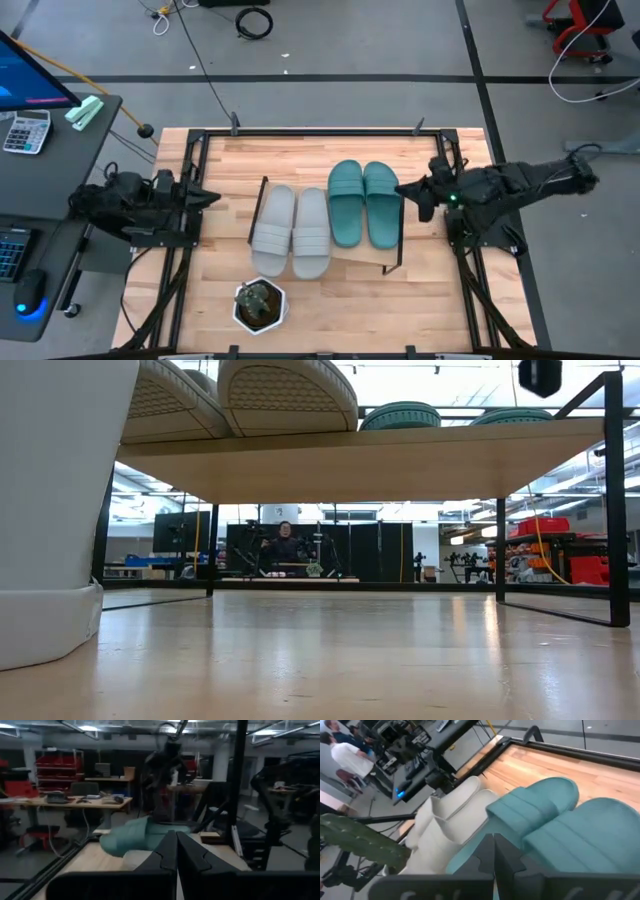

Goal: Pick and place slides into the shelf
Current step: Return to Home Position

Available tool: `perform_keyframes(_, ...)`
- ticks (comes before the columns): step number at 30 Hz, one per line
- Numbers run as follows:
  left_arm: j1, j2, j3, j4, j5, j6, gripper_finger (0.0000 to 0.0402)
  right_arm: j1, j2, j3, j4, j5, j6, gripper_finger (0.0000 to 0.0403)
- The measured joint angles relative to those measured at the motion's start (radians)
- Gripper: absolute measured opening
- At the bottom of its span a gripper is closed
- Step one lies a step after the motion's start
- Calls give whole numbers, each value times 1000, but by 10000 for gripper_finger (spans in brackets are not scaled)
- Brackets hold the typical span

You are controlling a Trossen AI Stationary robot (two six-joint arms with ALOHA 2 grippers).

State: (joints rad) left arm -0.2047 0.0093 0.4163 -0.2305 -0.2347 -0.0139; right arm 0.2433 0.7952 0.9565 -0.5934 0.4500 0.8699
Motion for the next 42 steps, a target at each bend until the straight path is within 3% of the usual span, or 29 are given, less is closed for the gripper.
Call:
perform_keyframes(9,0,-4,-76,22,30,-27,6,-253,1,0,9,-225,-87,0)
perform_keyframes(18,1,-5,-175,185,28,-49,7,-425,2,0,20,-399,-170,0)
perform_keyframes(26,1,-5,-255,236,24,-98,4,-478,2,0,26,-483,-193,0)
perform_keyframes(42,1,-5,-282,182,56,-111,3,-485,2,0,25,-497,-181,0)
